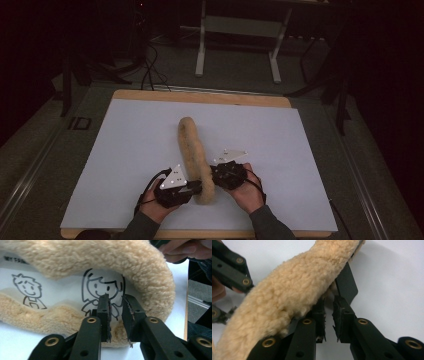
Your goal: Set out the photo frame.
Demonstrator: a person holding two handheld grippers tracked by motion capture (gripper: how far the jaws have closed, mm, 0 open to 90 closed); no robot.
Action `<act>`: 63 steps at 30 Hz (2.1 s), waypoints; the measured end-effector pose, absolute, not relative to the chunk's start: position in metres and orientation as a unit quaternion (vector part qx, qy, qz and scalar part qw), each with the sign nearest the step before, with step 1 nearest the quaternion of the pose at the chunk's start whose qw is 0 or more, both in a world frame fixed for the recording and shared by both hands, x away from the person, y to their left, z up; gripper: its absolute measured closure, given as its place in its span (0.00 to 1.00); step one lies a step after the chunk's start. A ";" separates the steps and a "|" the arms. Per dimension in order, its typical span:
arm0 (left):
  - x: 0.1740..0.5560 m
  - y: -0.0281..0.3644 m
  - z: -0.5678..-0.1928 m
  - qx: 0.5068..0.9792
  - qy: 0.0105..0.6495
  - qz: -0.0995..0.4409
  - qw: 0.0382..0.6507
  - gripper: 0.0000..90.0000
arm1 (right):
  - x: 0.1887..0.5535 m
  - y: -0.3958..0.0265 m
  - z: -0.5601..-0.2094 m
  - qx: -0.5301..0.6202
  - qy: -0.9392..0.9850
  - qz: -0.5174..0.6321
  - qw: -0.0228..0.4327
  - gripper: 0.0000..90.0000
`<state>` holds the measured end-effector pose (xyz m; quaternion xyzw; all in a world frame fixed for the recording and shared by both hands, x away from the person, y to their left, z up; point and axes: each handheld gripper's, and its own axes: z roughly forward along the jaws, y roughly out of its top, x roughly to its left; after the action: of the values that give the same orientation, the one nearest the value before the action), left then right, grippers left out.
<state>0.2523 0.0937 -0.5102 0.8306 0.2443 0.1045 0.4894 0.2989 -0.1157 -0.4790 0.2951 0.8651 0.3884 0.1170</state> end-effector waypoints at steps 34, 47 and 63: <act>0.264 0.114 -0.509 0.829 0.295 0.117 0.461 0.76 | 0.282 -0.141 -0.432 0.344 0.836 0.420 0.084 0.30; 0.267 0.124 -0.505 0.813 0.319 0.121 0.472 0.74 | 0.271 -0.115 -0.458 0.332 0.857 0.388 0.074 0.25; 0.269 0.130 -0.503 0.805 0.334 0.134 0.472 0.74 | 0.263 -0.103 -0.479 0.330 0.860 0.382 0.075 0.41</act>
<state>0.2687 0.1305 -0.5031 0.8046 0.3342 0.1338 0.4723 0.2631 -0.1030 -0.4791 0.3298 0.8601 0.3819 0.0749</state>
